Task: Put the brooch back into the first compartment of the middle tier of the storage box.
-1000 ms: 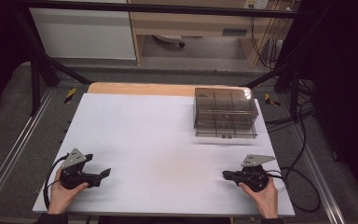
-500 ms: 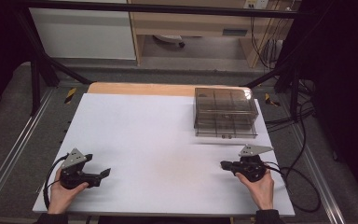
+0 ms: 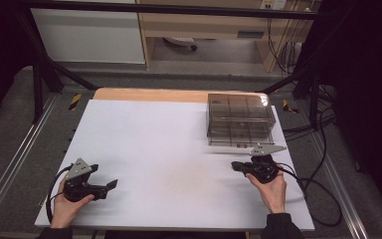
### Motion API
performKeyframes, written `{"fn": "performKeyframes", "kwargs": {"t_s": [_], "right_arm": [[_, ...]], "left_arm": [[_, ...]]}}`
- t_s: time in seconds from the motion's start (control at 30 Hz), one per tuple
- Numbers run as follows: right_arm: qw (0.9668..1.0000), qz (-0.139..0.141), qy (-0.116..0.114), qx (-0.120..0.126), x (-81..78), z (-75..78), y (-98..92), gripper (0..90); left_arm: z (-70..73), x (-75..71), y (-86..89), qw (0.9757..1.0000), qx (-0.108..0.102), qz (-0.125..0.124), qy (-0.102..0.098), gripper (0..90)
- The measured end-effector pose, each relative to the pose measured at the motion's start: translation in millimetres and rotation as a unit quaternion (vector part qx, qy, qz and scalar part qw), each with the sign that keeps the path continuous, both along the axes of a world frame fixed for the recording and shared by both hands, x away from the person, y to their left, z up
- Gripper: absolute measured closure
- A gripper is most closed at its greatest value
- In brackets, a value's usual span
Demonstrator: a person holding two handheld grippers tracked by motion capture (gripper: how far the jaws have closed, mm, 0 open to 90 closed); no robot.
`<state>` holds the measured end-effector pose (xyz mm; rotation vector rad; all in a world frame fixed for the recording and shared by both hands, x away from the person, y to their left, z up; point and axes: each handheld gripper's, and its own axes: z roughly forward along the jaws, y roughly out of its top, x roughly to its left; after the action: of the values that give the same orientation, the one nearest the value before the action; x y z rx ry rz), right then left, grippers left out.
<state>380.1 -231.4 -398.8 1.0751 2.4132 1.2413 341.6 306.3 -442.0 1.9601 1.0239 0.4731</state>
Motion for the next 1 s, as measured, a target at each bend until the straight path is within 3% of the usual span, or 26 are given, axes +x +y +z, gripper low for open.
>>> {"fn": "performKeyframes", "kwargs": {"t_s": [0.5, 1.0], "right_arm": [[0.9999, -0.007, -0.010, -0.001, 20.1, 14.6, 14.1, 89.0], [0.9997, -0.021, -0.014, -0.001, 36.4, 18.7, 19.1, 89.0]], "left_arm": [[0.2, 0.0, 1.1, 1.0000, -0.002, 0.001, 0.000, 4.1], [-0.1, 0.0, 1.2, 1.0000, -0.002, 0.002, 0.000, 4.1]]}}
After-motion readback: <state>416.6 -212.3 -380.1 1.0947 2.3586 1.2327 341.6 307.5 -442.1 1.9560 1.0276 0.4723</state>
